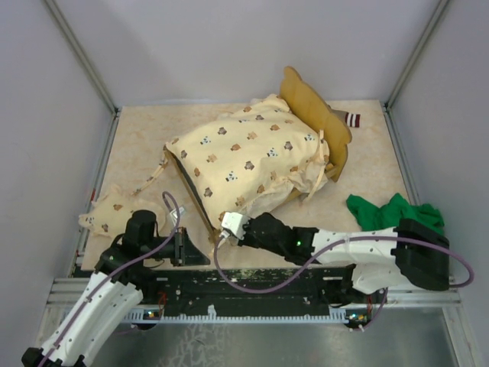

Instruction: Set up the pet bed

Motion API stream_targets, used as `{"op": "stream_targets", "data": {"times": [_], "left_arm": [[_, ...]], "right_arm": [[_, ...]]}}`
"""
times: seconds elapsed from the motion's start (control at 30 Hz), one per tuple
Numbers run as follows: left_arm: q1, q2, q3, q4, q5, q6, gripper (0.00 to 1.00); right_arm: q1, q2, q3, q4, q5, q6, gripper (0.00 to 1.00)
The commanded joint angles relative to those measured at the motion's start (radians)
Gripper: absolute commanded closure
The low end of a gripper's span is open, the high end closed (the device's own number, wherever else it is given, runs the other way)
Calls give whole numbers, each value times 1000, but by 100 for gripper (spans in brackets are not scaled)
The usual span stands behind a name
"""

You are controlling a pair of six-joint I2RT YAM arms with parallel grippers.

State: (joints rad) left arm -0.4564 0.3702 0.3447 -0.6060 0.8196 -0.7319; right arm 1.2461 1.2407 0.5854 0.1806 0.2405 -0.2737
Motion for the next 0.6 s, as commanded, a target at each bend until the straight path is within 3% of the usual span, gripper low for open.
{"op": "stream_targets", "data": {"times": [0.0, 0.37, 0.57], "left_arm": [[-3, -27, 0, -35, 53, 29, 100], [-4, -49, 13, -103, 22, 48, 100], [-3, -62, 9, -116, 4, 51, 100]], "right_arm": [[2, 85, 122, -89, -29, -176, 100], [72, 196, 244, -198, 49, -308, 100], [112, 206, 260, -161, 114, -352, 100]]}}
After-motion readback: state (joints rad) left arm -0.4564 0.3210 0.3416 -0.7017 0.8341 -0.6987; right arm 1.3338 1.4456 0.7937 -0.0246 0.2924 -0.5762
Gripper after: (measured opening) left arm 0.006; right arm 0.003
